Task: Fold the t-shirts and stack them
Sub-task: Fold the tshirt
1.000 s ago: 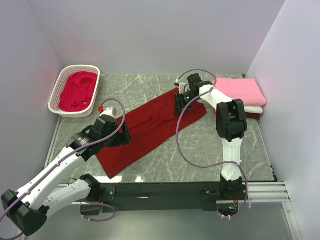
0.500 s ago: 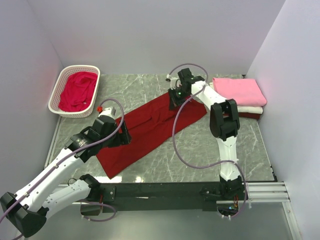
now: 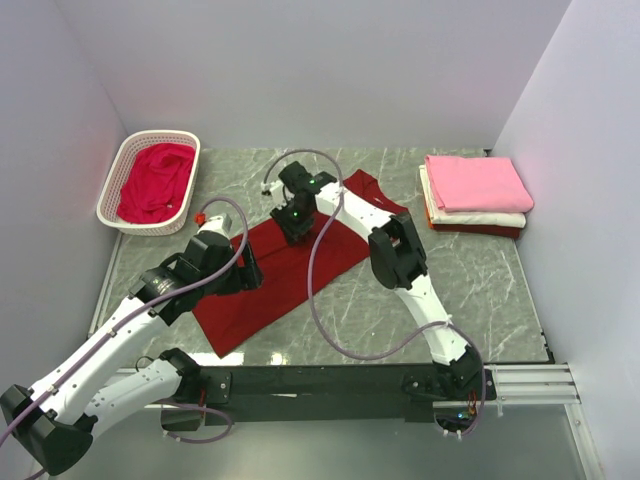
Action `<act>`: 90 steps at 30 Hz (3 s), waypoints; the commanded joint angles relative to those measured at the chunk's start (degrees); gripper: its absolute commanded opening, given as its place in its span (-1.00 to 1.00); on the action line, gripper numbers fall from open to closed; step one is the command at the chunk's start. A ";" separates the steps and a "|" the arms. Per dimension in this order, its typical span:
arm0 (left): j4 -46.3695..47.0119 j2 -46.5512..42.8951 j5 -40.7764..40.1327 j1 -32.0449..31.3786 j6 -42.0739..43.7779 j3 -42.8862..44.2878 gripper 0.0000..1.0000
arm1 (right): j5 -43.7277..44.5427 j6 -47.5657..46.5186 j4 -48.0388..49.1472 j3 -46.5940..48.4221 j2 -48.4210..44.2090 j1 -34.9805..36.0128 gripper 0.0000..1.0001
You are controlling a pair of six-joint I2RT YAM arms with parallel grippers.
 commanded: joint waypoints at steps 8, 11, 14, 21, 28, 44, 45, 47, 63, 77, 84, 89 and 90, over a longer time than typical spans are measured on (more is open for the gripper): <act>2.63 0.58 0.69 -0.02 0.65 -0.33 0.64 | -11.34 -8.77 2.41 -12.44 -19.41 -8.34 -0.17; 3.69 0.67 0.25 -0.02 0.82 -0.76 0.64 | -17.18 -14.57 -0.40 -14.37 -21.87 -11.33 -0.17; 6.92 1.01 -0.97 -0.02 4.23 -0.15 0.64 | -22.91 -22.58 -2.44 -18.75 -25.30 -12.83 -0.16; 24.49 10.83 5.49 0.50 21.81 4.05 0.99 | -25.02 -16.70 3.72 -28.87 -32.07 -24.43 -0.09; 23.39 44.49 17.56 4.28 33.94 28.03 0.86 | -28.10 -18.10 9.24 -43.10 -48.83 -33.31 -0.06; 14.06 90.83 28.81 11.23 43.98 77.28 0.32 | -38.47 -23.01 8.91 -52.52 -54.85 -41.75 -0.03; 13.71 91.71 28.55 11.40 43.98 77.80 0.29 | -38.64 -23.20 8.12 -51.91 -54.23 -41.84 -0.03; 13.01 94.17 28.64 11.75 44.07 79.12 0.21 | -39.61 -23.72 7.59 -51.73 -54.05 -41.93 -0.03; 11.94 96.91 21.89 12.54 42.06 77.46 -0.99 | -39.09 -23.02 8.11 -52.25 -52.47 -42.02 -0.02; 20.02 81.64 22.92 23.27 27.81 64.29 -0.22 | -30.14 -29.94 6.10 -52.69 -50.53 -33.79 0.06; 25.57 53.55 11.97 23.36 28.86 49.88 0.39 | -19.39 -48.05 22.85 -68.58 -60.55 -13.38 0.72; 29.79 32.96 4.20 24.23 27.81 29.85 0.73 | -21.60 -63.16 15.36 -61.70 -49.61 -1.52 0.35; 29.97 26.14 4.81 24.41 27.55 23.03 0.73 | -20.55 -64.84 14.63 -60.88 -48.35 3.20 0.26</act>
